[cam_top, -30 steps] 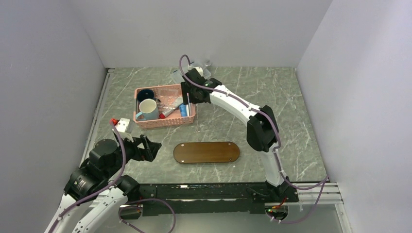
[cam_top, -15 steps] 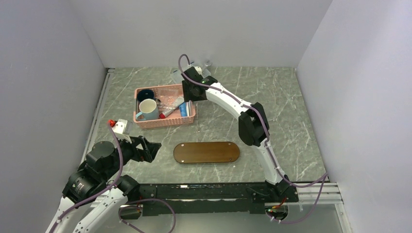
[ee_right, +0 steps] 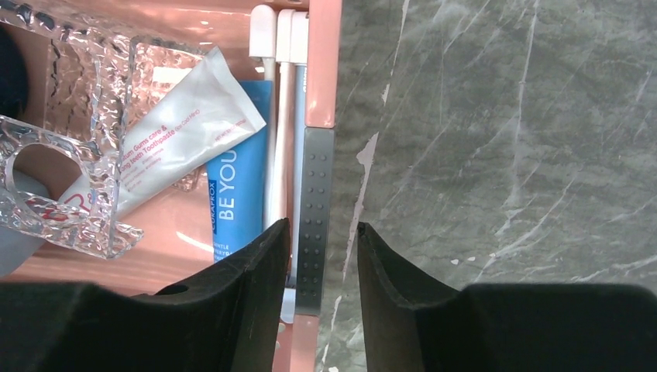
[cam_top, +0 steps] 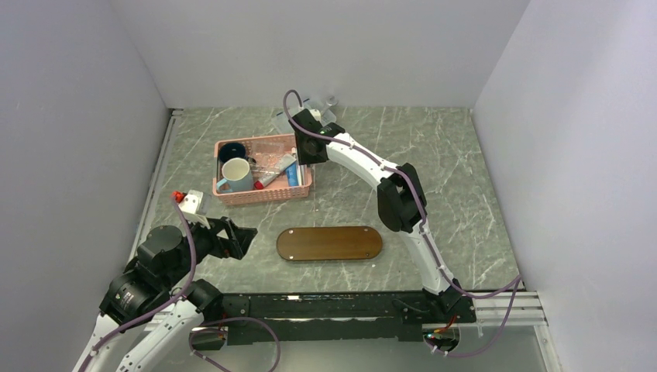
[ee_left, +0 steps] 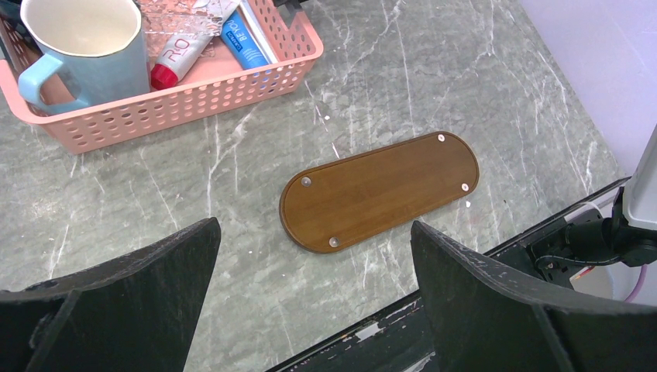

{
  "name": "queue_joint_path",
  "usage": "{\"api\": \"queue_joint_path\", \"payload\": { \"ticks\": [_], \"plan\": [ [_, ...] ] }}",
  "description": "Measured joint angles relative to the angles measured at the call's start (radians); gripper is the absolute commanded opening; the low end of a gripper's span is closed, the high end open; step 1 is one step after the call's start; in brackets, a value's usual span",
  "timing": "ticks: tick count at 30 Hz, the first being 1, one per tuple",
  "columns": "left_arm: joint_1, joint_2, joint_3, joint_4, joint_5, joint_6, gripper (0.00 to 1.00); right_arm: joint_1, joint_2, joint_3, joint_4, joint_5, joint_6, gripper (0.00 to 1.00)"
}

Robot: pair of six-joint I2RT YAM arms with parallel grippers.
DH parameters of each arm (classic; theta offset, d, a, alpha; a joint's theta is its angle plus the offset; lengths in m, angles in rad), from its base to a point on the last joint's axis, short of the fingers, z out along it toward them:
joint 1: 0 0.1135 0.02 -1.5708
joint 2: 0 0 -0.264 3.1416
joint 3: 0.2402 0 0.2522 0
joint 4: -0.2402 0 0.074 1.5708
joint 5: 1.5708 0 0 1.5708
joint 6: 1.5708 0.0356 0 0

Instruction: Prepare toiletry sets of a toothbrush and toothpaste on the tray

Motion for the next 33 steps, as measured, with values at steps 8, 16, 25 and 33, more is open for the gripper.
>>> {"api": "queue_joint_path", "payload": {
  "ticks": [8,16,25,33],
  "plan": [
    [0.000,0.000,0.000,0.000,0.000,0.000,0.99,0.000,0.005,0.000,0.000,-0.006,0.000,0.28],
    [0.000,0.000,0.000,0.000,0.000,0.000,0.99,0.001,0.012,0.000,0.008,-0.015,0.006,0.06],
    [0.000,0.000,0.000,0.000,0.000,0.000,0.99,0.000,-0.011,-0.056,0.063,-0.006,0.014,0.00],
    [0.000,0.000,0.000,0.000,0.000,0.000,0.99,-0.005,-0.103,-0.219,0.157,-0.005,0.023,0.00]
  ]
}}
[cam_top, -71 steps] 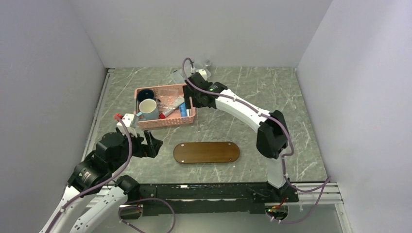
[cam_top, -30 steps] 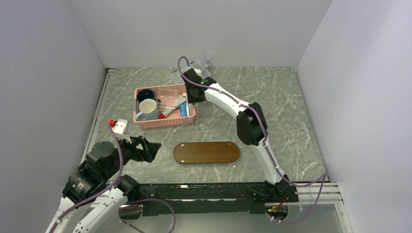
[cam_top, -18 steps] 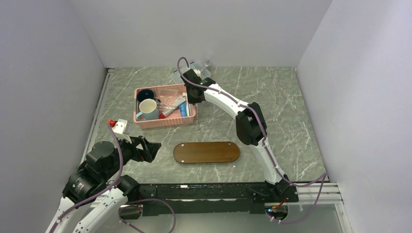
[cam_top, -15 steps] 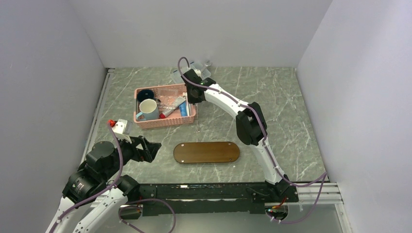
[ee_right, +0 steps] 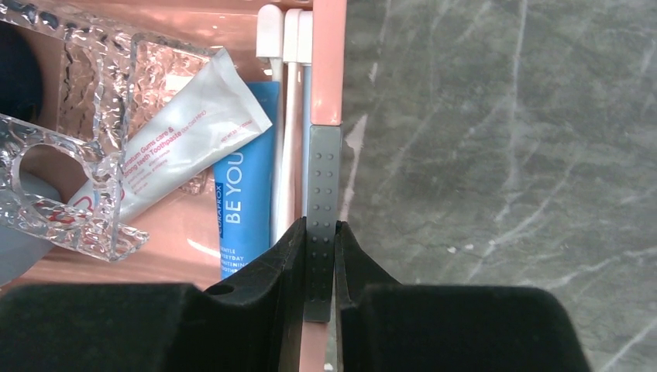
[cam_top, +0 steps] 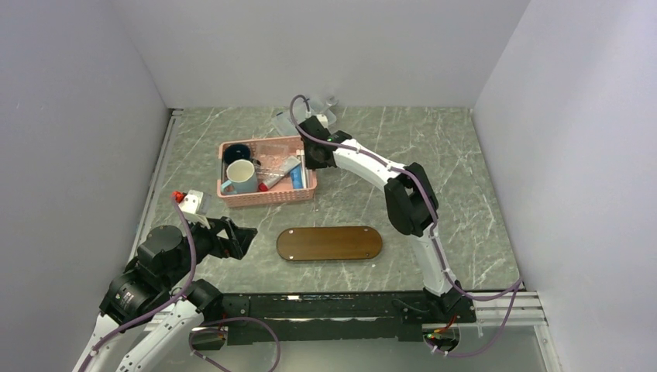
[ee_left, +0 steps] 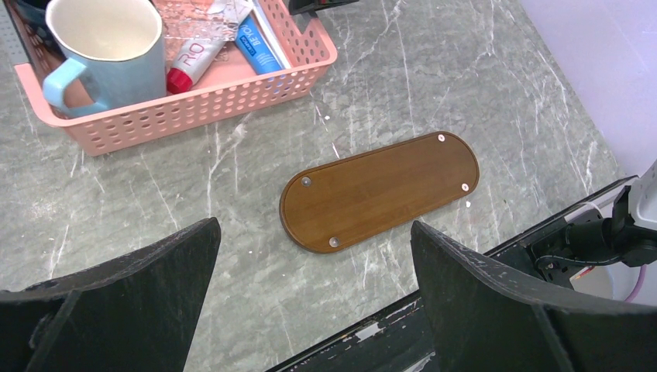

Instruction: Prepare toiletry sets of a toothbrush and toothpaste on the tray

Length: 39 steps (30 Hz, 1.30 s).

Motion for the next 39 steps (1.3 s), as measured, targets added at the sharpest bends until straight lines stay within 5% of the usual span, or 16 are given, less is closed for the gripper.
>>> {"api": "queue_joint_path", "payload": {
  "ticks": [22,39],
  "plan": [
    [0.000,0.028,0.000,0.001,0.000,0.000,0.99,-0.113,-0.332,-0.496,0.119,-0.009,-0.020,0.00],
    [0.004,0.039,0.000,0.003,0.000,0.000,0.99,-0.206,-0.456,-0.660,0.160,-0.035,-0.067,0.00]
  ]
}}
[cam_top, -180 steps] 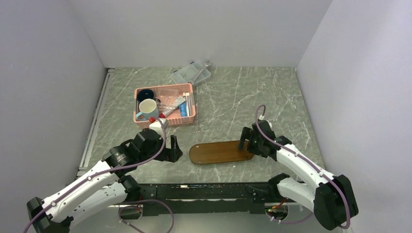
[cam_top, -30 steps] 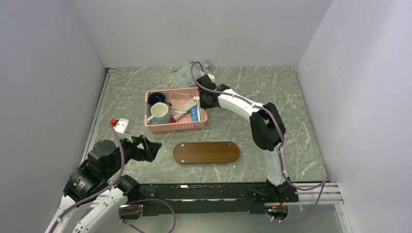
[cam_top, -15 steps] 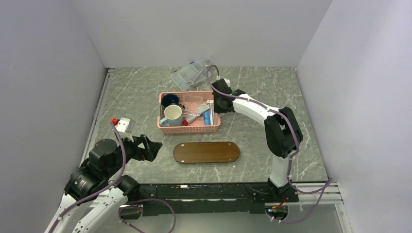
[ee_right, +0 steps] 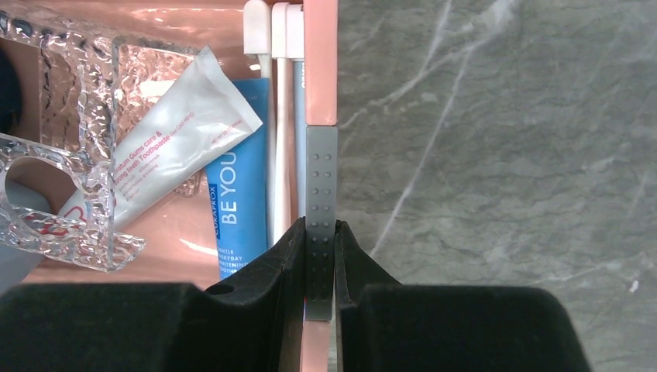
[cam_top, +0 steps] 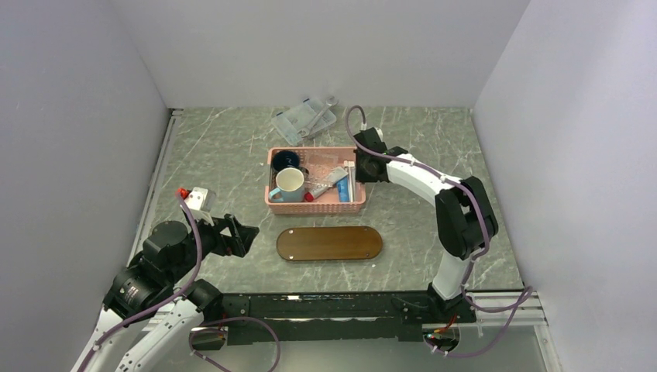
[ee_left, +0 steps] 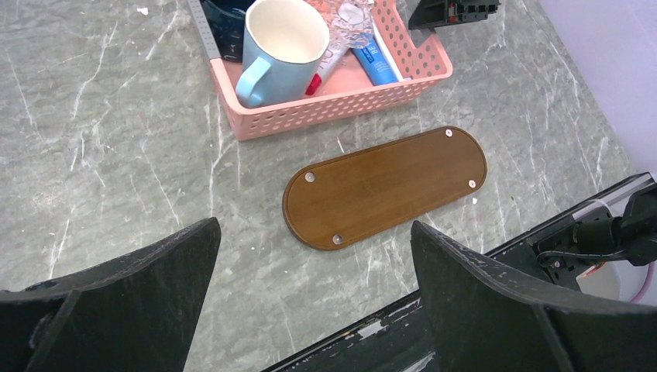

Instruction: Prepare toiletry sets of a toothbrush and toothpaste on the tray

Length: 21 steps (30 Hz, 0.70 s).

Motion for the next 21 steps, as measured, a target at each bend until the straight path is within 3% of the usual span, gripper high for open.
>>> {"api": "queue_joint_path", "payload": {
  "ticks": [10,21],
  "plan": [
    [0.000,0.000,0.000,0.000,0.000,0.000,0.99,-0.045,-0.050,-0.060,0.005,-0.004,-0.021,0.00],
    [0.001,0.000,0.000,0.000,0.000,0.000,0.99,-0.066,-0.018,-0.008,-0.026,-0.016,-0.052,0.00]
  ]
}}
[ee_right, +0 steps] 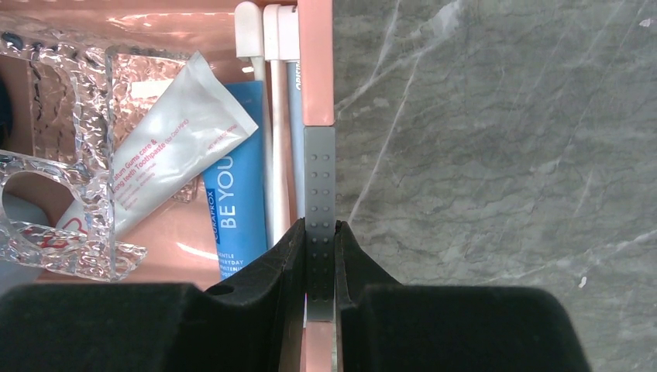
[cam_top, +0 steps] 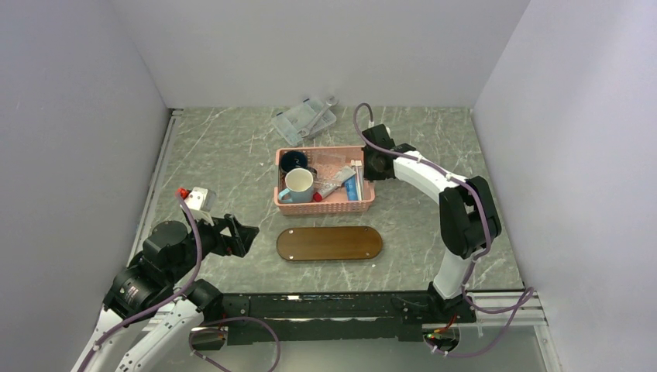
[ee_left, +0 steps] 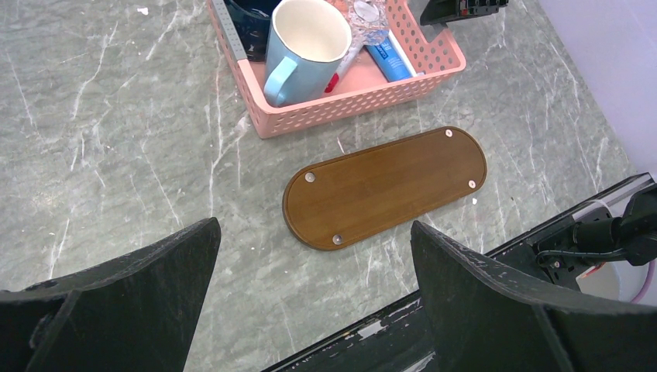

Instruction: Prepare toiletry sets of a toothbrush and toothpaste on the tray

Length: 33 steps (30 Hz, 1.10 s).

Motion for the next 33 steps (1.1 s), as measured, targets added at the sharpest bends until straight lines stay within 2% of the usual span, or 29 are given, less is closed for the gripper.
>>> {"api": "queue_joint_path", "payload": {
  "ticks": [4,8,13,16,27,33],
  "plan": [
    [0.000,0.000,0.000,0.000,0.000,0.000,0.99,-0.002,0.006,0.008,-0.005,-0.002,-0.002,0.01],
    [0.000,0.000,0.000,0.000,0.000,0.000,0.99,-0.002,0.006,0.008,-0.006,-0.002,-0.002,0.13],
    [0.000,0.000,0.000,0.000,0.000,0.000,0.99,-0.002,0.006,0.009,-0.010,-0.001,0.000,0.34],
    [0.000,0.000,0.000,0.000,0.000,0.000,0.99,-0.005,0.006,0.019,-0.022,0.009,0.002,0.42],
    [0.004,-0.001,0.000,0.000,0.000,0.000,0.99,0.003,-0.010,0.109,-0.090,0.058,0.004,0.56],
    [0.005,-0.002,0.000,0.001,0.001,0.000,0.99,0.045,-0.023,0.189,-0.135,0.085,0.022,0.58]
  ]
}}
